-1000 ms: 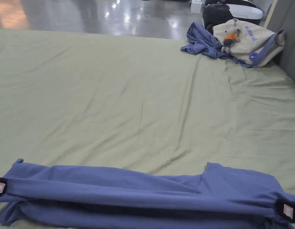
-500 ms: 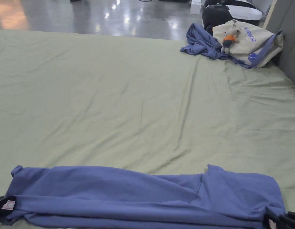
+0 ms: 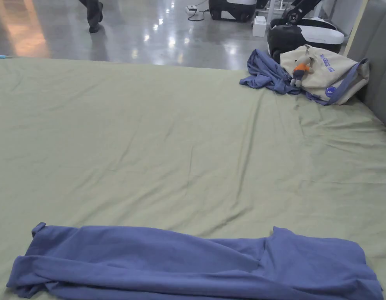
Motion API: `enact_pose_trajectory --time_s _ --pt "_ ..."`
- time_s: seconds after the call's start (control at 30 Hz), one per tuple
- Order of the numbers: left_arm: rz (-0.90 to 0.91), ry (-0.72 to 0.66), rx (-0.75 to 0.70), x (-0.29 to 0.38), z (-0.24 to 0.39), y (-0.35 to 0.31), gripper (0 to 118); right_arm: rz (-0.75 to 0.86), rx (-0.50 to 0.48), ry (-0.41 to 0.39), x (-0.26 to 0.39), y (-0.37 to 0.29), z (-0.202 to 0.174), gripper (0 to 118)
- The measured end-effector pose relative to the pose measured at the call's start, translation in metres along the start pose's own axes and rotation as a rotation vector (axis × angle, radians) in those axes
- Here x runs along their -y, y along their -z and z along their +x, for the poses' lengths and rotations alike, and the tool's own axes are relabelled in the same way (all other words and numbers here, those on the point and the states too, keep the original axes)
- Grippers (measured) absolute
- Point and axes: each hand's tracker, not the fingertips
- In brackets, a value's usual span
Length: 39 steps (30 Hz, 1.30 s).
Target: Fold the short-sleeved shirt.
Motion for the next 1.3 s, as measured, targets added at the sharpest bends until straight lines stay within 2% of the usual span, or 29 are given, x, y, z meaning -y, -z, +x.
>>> enact_pose_trajectory --time_s 0.03,0.07,0.1,0.17,0.2,0.23,0.33,0.47,0.57,0.67,0.7,0.73,0.77,0.8,0.83,0.87,0.93,1.0,1.07,1.1,1.2,1.3 --pt "-0.164 -0.001 0.085 0.003 0.001 0.003 81 0.007 0.05 -0.017 0.008 -0.008 -0.009 97" --pt "-0.33 -0.028 0.094 0.009 0.004 0.006 36 -0.028 -0.01 -0.003 0.017 -0.01 -0.012 42" --pt "-0.323 -0.088 0.138 0.024 0.003 0.001 0 -0.092 -0.094 0.033 0.028 -0.008 -0.014 2" --pt "-0.298 -0.139 0.174 0.042 0.003 -0.006 0 -0.159 -0.074 0.063 0.039 -0.006 -0.022 2" --pt "-0.306 -0.129 0.1 0.039 -0.001 -0.008 0 -0.14 -0.046 0.055 0.044 -0.008 -0.024 2" --pt "-0.282 -0.142 0.165 0.04 -0.003 -0.015 0 -0.15 -0.075 0.068 0.048 -0.002 -0.017 2" --pt "-0.289 -0.097 0.144 0.046 -0.001 -0.009 0 -0.189 -0.105 0.147 0.051 0.005 -0.015 2" --pt "-0.257 -0.056 0.11 0.042 -0.006 -0.009 0 -0.195 -0.111 0.128 0.05 0.007 -0.011 2" --pt "-0.271 -0.078 0.11 0.044 -0.012 -0.004 0 -0.196 -0.133 0.14 0.047 0.004 -0.012 2" --pt "-0.294 -0.101 0.148 0.048 -0.027 0.001 0 -0.211 -0.17 0.109 0.045 0.003 -0.018 2" --pt "-0.345 -0.123 0.203 0.05 -0.034 0.008 5 -0.215 -0.185 0.101 0.045 0.003 -0.019 2" --pt "-0.392 -0.139 0.25 0.045 -0.036 0.015 43 -0.221 -0.193 0.086 0.045 0.003 -0.021 2" --pt "-0.449 -0.143 0.274 0.046 -0.043 0.025 110 -0.226 -0.2 0.076 0.045 0.003 -0.022 2" --pt "-0.552 -0.136 0.294 0.049 -0.047 0.04 118 -0.231 -0.211 0.073 0.044 0.003 -0.022 2" --pt "-0.69 -0.122 0.298 0.059 -0.054 0.06 118 -0.232 -0.218 0.072 0.043 0.002 -0.022 2" --pt "-0.643 -0.165 0.364 0.064 -0.066 0.071 118 -0.237 -0.226 0.07 0.042 0.003 -0.022 2" --pt "-0.749 -0.166 0.4 0.073 -0.085 0.098 118 -0.243 -0.236 0.069 0.041 0.002 -0.023 2" --pt "-0.866 -0.181 0.359 0.097 -0.078 0.113 118 -0.243 -0.244 0.063 0.04 0.0 -0.024 2" --pt "-1.008 -0.258 0.39 0.115 -0.079 0.135 118 -0.244 -0.246 0.06 0.039 0.0 -0.024 2" --pt "-1.052 -0.279 0.355 0.125 -0.077 0.144 118 -0.246 -0.25 0.061 0.04 -0.001 -0.024 2" --pt "-1.113 -0.278 0.352 0.126 -0.046 0.145 118 -0.264 -0.256 0.056 0.045 0.0 -0.024 2" --pt "-1.125 -0.266 0.38 0.146 -0.063 0.161 118 -0.286 -0.265 0.043 0.05 0.001 -0.024 2"
